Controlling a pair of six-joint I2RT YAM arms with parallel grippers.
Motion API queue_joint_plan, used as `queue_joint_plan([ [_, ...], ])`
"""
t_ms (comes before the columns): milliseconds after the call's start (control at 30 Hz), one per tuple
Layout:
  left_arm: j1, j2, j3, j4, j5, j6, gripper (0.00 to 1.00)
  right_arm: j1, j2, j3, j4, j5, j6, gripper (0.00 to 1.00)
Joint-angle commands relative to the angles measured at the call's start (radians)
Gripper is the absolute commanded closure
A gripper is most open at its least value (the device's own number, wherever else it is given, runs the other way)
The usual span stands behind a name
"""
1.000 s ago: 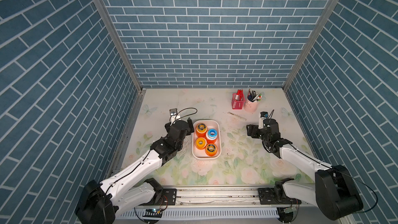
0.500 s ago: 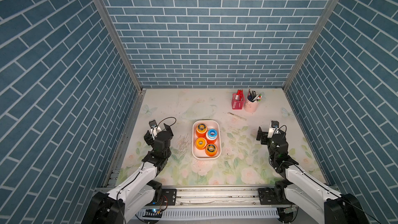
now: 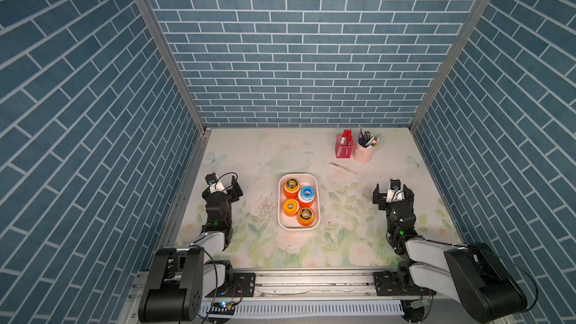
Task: Put the sealing tape into the storage box
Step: Reset both arms
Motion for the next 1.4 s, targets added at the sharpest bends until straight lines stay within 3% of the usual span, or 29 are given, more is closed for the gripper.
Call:
queue_joint_plan([
  [0, 0.008, 0.070, 0.033, 0.143, 0.146, 0.060, 0.10, -0.022, 0.039, 0.010, 0.141, -0.060, -0.049, 0.01],
  [167, 0.029, 0.157, 0.125, 0.088, 0.261, 0.147, 0.18, -0.042, 0.112, 0.007, 0.263, -0.128, -0.078, 0.01],
  [233, 0.048, 0.166, 0.118, 0.125, 0.292, 0.155, 0.20, -0.079, 0.174, 0.003, 0.346, -0.149, -0.052, 0.01],
  [300, 0.072, 0.229, 0.045, 0.331, 0.308, 0.140, 0.14, -0.129, 0.278, 0.004, 0.445, -0.162, 0.008, 0.01],
  [367, 0.071, 0.244, 0.080, 0.274, 0.303, 0.151, 0.16, -0.162, 0.360, 0.023, 0.496, -0.180, 0.038, 0.01],
  [433, 0.051, 0.250, 0.056, 0.324, 0.290, 0.167, 0.14, -0.181, 0.326, 0.069, 0.345, -0.232, 0.050, 0.01],
  [467, 0.041, 0.262, 0.051, 0.336, 0.280, 0.175, 0.14, -0.188, 0.350, 0.084, 0.360, -0.262, 0.046, 0.01],
  [567, -0.004, 0.271, 0.068, 0.310, 0.186, 0.185, 0.02, -0.216, 0.347, 0.161, 0.195, -0.293, 0.069, 0.00],
  [633, -0.014, 0.275, 0.077, 0.296, 0.109, 0.168, 0.00, -0.236, 0.347, 0.156, 0.207, -0.325, 0.077, 0.00],
  [1367, -0.018, 0.274, 0.074, 0.299, 0.102, 0.170, 0.00, -0.234, 0.343, 0.150, 0.215, -0.320, 0.074, 0.00],
])
